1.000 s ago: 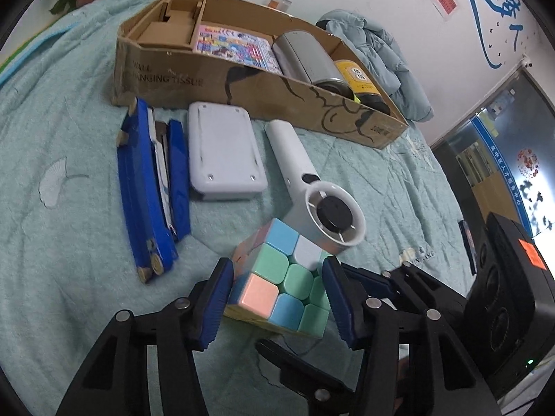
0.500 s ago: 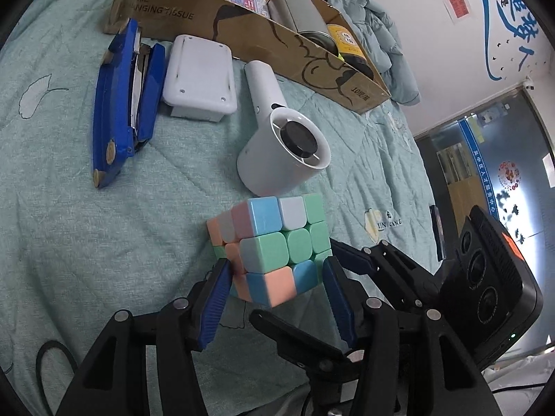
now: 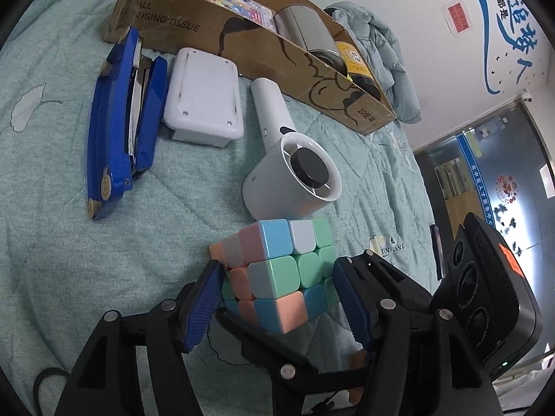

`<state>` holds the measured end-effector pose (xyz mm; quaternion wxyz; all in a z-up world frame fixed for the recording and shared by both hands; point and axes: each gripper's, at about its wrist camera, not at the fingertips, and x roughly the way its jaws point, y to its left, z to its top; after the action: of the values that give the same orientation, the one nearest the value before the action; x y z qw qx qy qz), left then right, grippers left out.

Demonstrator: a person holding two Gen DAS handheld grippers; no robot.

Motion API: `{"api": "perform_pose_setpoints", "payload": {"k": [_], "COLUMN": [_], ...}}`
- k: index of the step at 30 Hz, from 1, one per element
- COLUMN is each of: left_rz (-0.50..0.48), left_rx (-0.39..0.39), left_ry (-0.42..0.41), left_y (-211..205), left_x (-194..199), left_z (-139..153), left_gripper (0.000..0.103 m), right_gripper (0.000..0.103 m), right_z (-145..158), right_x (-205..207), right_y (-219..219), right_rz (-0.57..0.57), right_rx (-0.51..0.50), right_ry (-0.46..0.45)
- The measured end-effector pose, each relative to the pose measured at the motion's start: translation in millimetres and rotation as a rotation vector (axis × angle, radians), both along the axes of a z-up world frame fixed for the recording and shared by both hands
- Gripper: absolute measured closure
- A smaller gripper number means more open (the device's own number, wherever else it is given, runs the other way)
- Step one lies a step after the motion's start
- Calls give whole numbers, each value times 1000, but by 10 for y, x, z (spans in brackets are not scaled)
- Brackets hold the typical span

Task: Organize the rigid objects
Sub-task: 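Lift the cube and carry it into the box onto the game box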

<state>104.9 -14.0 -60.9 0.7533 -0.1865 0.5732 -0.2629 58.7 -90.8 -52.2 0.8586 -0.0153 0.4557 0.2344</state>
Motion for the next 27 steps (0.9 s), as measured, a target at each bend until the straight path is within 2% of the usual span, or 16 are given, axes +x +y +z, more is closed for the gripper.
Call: {"api": "perform_pose_setpoints", "payload": {"k": [6,11,18,27], "left_rz": [-17,-7,3,4], "left_rx": [12,14,-4,-9], "left_ry": [-43,-96,-200,-303], "left_y": [-21,38,174,321], "left_x": [-55,-127,-101,108], "left_z": [57,267,746,1284], "left_gripper": [42,42,42,42], "right_gripper": [34,35,35,35], "right_z": [25,151,530,953], "right_x": [-15,-86,-86,117], "right_y": [-4,29,140,235], "right_rz": [-11,-20,-13,0], "right_rx": [-18,-7,-22,-32], "right_ry": [-15,-66,-176,-283]}}
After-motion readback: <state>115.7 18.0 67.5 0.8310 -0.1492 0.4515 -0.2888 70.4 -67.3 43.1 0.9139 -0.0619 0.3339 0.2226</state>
